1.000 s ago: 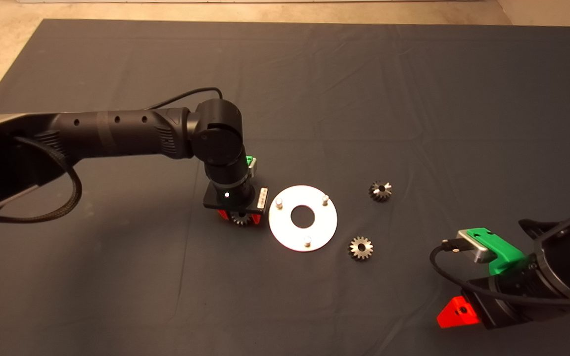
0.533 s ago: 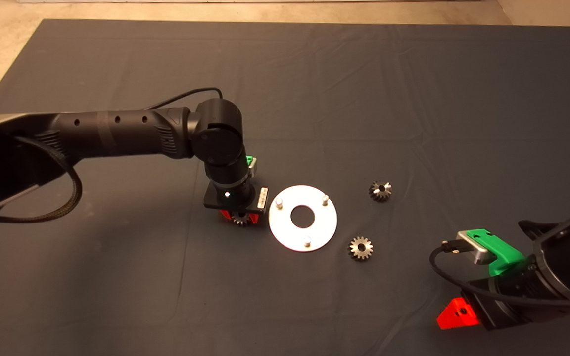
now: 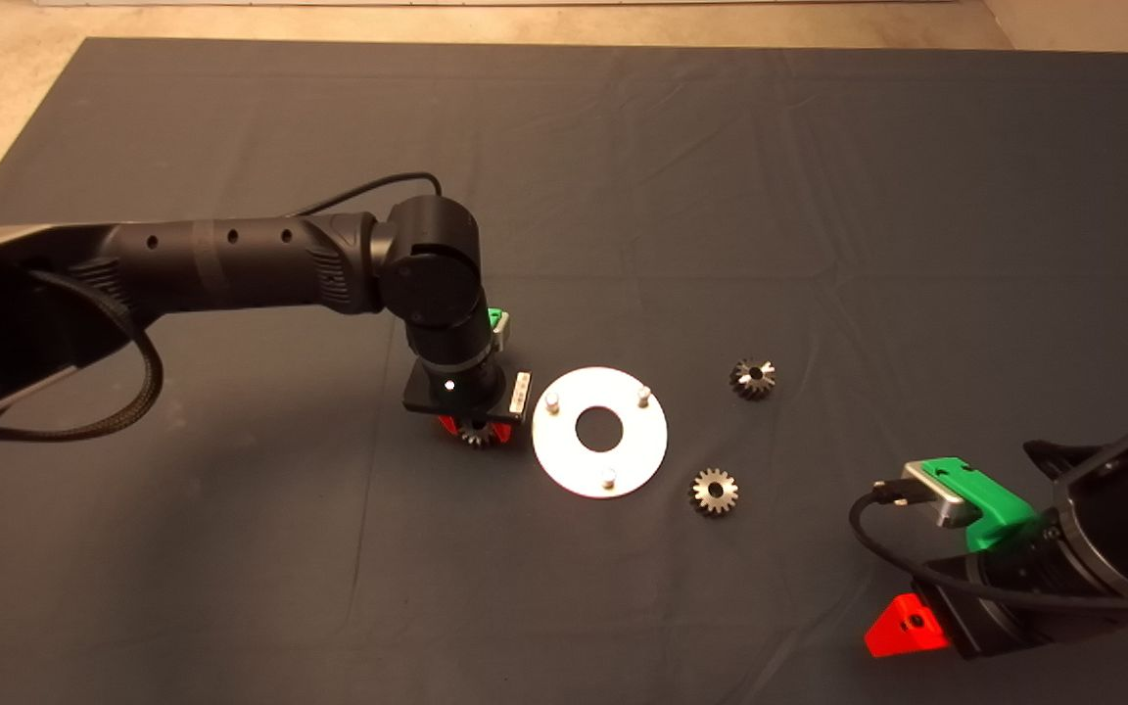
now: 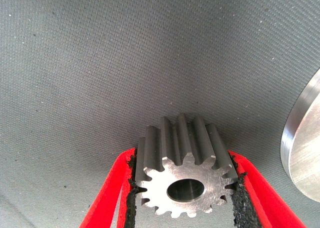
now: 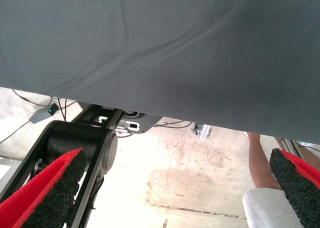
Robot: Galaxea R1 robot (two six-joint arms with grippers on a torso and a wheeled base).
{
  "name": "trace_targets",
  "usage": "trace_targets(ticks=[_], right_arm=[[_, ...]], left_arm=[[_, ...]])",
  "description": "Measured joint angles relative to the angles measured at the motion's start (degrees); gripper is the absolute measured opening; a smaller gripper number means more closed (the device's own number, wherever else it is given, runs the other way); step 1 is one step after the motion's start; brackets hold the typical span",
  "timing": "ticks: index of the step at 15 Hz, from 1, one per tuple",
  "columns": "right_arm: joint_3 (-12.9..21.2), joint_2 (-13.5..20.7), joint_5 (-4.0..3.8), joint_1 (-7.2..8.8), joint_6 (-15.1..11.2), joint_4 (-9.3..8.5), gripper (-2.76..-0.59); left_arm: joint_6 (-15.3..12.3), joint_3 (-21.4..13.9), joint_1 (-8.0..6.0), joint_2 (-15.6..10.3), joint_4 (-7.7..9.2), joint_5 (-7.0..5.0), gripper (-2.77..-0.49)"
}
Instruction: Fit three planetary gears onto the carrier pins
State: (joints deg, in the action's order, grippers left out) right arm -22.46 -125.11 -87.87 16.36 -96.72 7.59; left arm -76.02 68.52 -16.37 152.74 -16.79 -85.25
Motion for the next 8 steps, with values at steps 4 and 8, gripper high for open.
trace_targets(ticks=[4, 8], right_arm=[[0.00, 0.00, 0.00, 0.00, 0.00, 0.00, -0.62], [0.00, 0.00, 0.02, -0.02, 0.00, 0.00, -0.62]], left_arm=[[-0.92, 0.13, -0.66, 0.11, 0.03, -0.26, -2.28], [-4.97, 0.13, -6.25, 0.25, 2.43, -0.41, -2.29]])
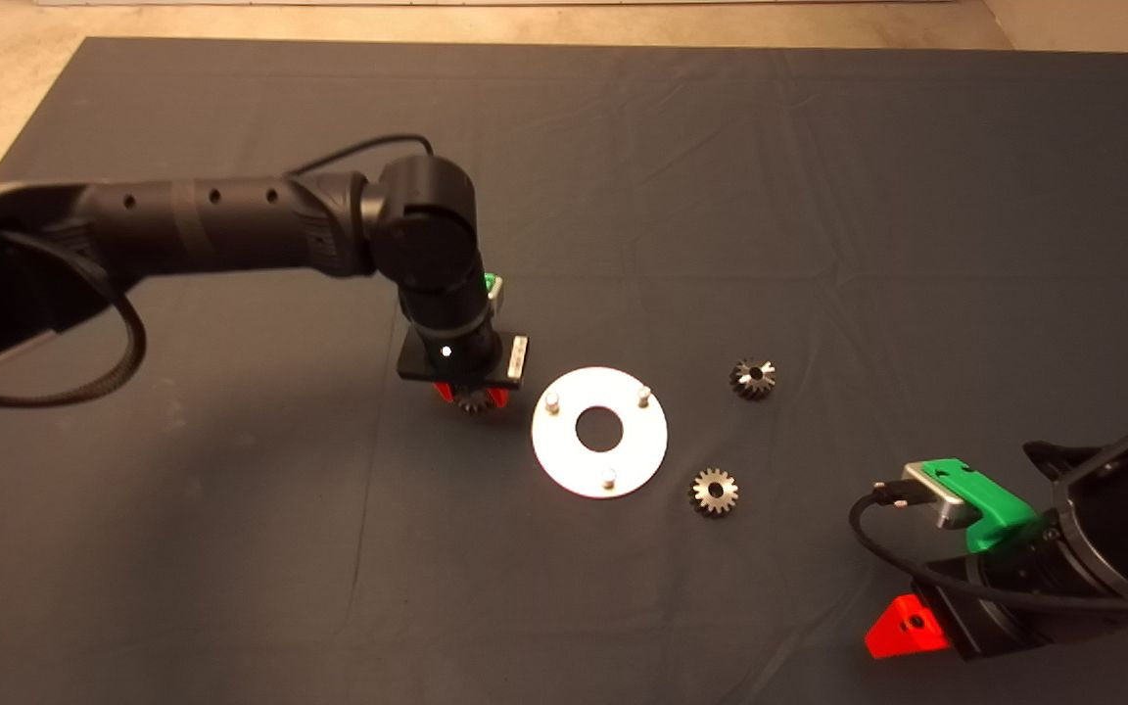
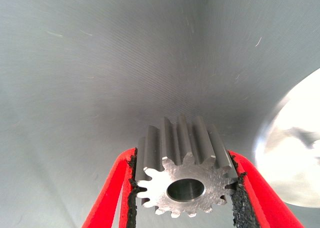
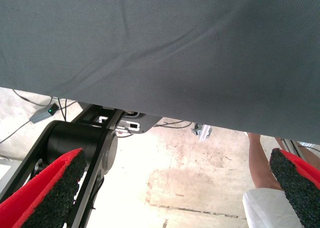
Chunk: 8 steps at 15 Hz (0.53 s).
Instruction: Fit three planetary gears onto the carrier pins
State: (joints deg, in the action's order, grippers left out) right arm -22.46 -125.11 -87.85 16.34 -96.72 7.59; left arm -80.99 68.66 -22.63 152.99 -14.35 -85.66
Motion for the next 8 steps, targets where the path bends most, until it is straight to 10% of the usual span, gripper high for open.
trace_targets(ticks=[8], right_arm=[[0.00, 0.00, -0.04, 0.02, 0.00, 0.00, -0.62]], left_arm=[[-5.67, 0.28, -2.75, 4.76, 2.31, -0.26, -2.30]])
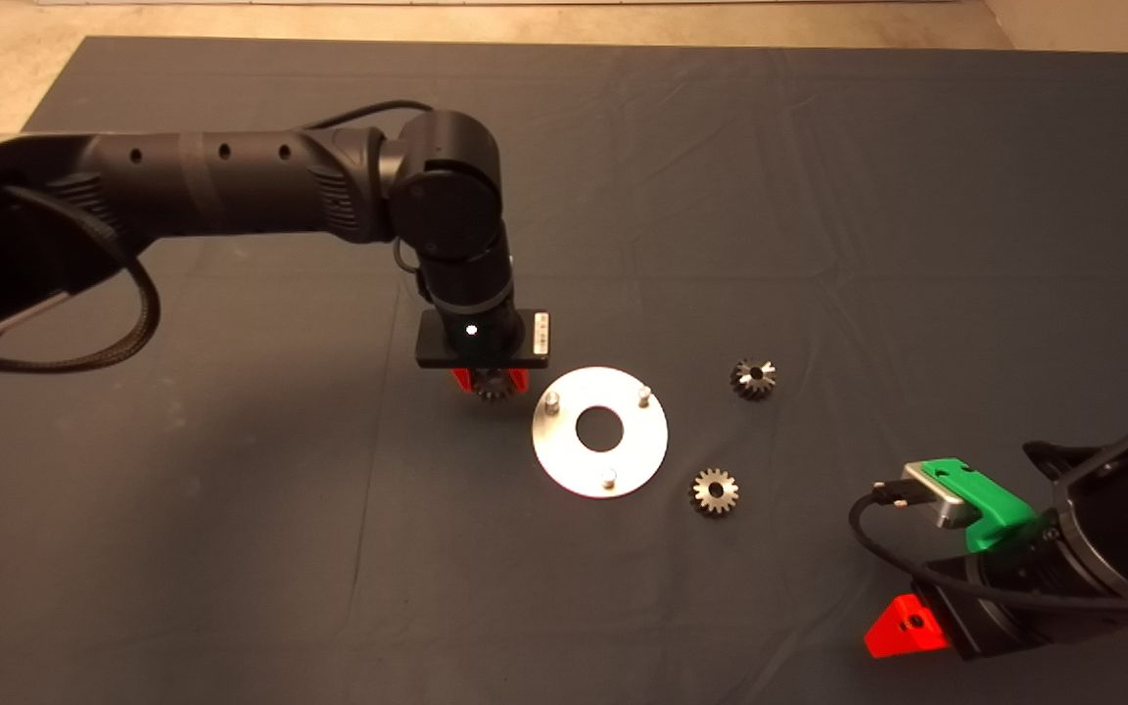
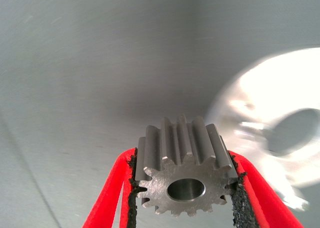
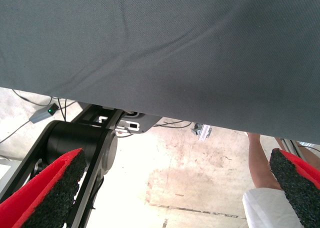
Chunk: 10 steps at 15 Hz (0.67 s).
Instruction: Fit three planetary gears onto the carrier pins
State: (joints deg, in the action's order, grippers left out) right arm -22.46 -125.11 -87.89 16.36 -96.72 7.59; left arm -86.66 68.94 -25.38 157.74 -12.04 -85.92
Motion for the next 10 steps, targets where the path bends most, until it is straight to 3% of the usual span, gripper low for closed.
trace_targets(ticks=[2, 6, 10], right_arm=[[0.00, -0.13, 0.04, 0.00, 0.00, 0.00, -0.62], [0.00, -0.13, 0.00, 0.00, 0.00, 0.00, -0.62], [0.00, -0.11, 0.02, -0.02, 0.00, 0.00, -0.62]], left_arm=[[-0.10, 0.00, -1.70, 2.02, 0.04, 0.37, -2.30], [-0.10, 1.42, -1.47, 3.26, 1.82, -0.03, -2.30], [-0.05, 4.19, -1.49, 6.40, 2.68, -0.10, -2.30]])
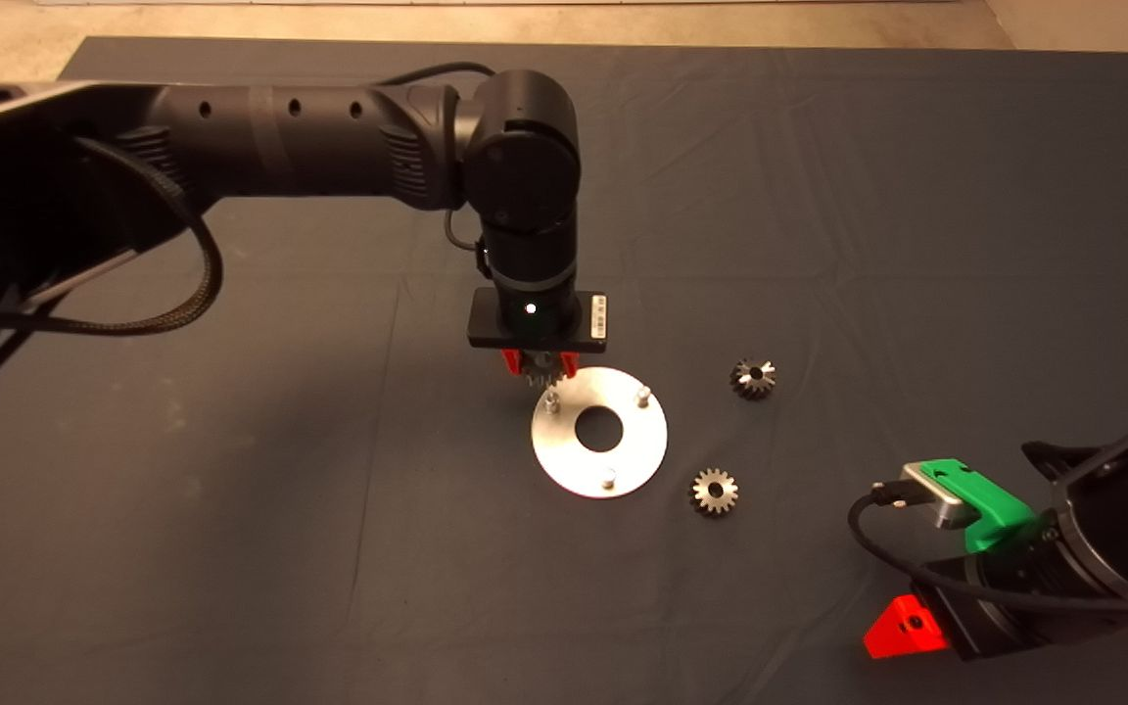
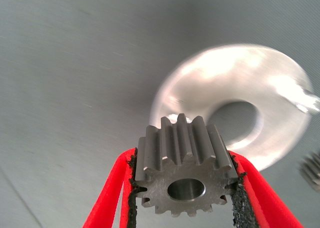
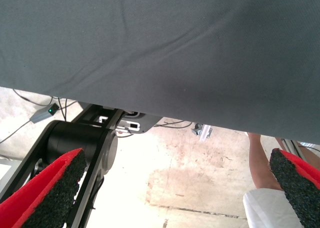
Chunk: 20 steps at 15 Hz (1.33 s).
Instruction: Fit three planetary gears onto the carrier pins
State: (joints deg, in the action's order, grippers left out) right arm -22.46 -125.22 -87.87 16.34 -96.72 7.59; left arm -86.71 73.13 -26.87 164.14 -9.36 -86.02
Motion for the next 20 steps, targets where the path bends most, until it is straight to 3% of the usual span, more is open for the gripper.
trace_targets(ticks=[2, 8, 20], right_arm=[[0.00, -0.02, 0.00, 0.02, 0.00, 0.00, -0.62], [0.00, -0.02, 0.02, 0.02, 0.00, 0.00, -0.62], [0.00, -0.05, 0.01, 0.00, 0.00, 0.00, -0.62]], left_arm=[[0.11, 1.75, 0.02, 1.69, 0.83, -0.45, -2.30], [0.57, 2.56, 0.02, 0.94, 1.12, -1.26, -2.30], [1.51, 2.63, 0.50, 0.94, 1.16, -1.21, -2.30]])
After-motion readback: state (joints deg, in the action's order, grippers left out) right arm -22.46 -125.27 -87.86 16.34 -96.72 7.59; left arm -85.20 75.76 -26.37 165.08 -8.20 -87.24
